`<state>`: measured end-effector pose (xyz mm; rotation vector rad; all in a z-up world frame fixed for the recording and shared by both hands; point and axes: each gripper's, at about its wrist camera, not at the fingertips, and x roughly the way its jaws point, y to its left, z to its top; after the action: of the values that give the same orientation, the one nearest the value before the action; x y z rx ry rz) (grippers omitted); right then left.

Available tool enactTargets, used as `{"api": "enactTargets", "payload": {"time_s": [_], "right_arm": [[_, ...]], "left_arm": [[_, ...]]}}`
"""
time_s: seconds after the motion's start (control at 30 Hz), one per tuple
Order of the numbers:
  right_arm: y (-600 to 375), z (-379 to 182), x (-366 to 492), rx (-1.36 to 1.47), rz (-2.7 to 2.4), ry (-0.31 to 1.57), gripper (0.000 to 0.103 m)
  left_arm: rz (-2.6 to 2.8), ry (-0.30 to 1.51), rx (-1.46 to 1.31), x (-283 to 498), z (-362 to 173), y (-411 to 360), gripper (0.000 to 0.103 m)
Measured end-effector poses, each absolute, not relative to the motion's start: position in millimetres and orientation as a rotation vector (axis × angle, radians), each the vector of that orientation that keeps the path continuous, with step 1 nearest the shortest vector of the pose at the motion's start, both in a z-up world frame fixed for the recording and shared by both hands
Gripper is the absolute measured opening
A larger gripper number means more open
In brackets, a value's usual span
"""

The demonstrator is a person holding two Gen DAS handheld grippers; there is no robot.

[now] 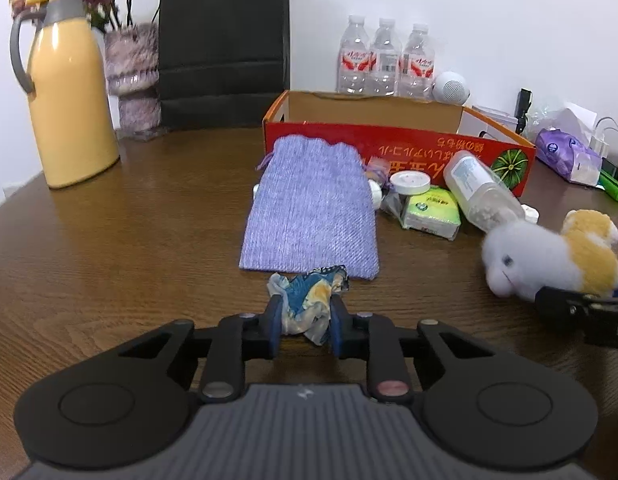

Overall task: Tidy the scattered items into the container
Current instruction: 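Carry the sheep and snack packet into the box and open both tools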

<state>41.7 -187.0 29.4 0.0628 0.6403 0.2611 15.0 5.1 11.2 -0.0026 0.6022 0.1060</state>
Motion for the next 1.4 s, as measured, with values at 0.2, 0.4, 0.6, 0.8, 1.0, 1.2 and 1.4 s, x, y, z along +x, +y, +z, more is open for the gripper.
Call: {"api": "enactTargets", "payload": {"time_s": [0.2,0.4,0.6,0.8,1.0,1.2,1.4], "right_arm": [[-199.7,35.1,35.5,0.111,0.297,0.623,0.055],[-237.7,49.5,36.0,0.376,0.365,0.572,0.1],[-239.0,78.4,49.3,0.127,0.341,0.52,0.101],[-206.1,71.3,77.1,-0.483,0.66,0.537,0.103],[-221.5,56.1,107.3,-0.193,0.591,0.759,0.101],[-198.4,69.5,25.6,-0.068,0.611,0.623,0.101],[-174.7,53.4,17.9,-0.028,0.553,0.625,0.103]], "left_arm": [[0.112,0.582,0.031,9.5,19.5,-10.2,0.024],[0.103,0.574,0.048,12.0,28.0,-23.8,0.024],[0.041,0.532,0.022,17.7,37.2,-34.2,0.024],[-0.029,0.554,-0.049,22.0,32.5,-25.2,0.025],[-0.062,0.562,-0.053,14.3,26.2,-13.4,0.026],[-0.06,0.556,-0.073,8.7,25.3,-3.9,0.026],[-0.055,0.553,-0.073,6.7,24.2,-4.7,0.027]]}}
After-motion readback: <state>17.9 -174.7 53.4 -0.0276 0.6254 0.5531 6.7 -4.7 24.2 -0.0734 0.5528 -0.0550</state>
